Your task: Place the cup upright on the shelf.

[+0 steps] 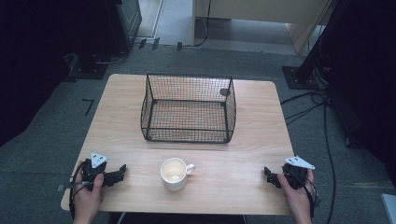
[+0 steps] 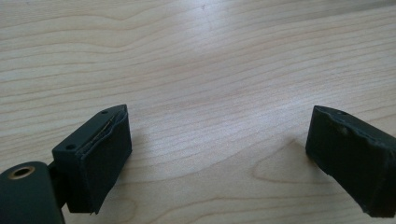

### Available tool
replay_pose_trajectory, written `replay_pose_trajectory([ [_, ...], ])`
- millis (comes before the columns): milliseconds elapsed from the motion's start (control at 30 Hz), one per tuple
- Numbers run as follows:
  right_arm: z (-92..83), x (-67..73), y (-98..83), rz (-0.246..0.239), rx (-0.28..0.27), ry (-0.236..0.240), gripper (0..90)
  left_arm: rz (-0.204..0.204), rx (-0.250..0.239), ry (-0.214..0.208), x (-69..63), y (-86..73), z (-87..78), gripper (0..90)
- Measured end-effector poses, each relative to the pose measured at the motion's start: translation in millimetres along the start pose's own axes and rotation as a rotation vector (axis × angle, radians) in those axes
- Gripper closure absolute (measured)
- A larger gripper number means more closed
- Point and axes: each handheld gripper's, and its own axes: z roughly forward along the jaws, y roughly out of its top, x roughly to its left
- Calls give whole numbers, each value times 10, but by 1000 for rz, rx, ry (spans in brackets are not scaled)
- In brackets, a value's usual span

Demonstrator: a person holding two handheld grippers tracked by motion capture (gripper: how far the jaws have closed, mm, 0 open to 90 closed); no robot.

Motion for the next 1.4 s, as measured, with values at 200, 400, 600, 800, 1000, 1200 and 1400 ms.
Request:
replay_pose_trajectory([
  [200,-92,230,76,-43,-49,22,0,2,0,1,-2,0,-1,75],
  [400,-191,501,169,-86,-88,92,0,3,5,-4,-7,6,10,63],
  [600,-255,773,266,-98,-121,157,0,12,12,-8,-11,13,18,29],
  [800,-276,1025,378,-112,-162,231,0,12,14,-9,-12,15,20,24],
  [1000,-283,1446,476,-199,-189,316,0,10,14,-9,-14,17,24,22],
  [1200,-270,1708,478,-242,-186,385,0,8,13,-8,-15,19,27,22],
  [1400,-256,1997,488,-289,-179,451,0,6,14,-7,-15,24,31,21],
])
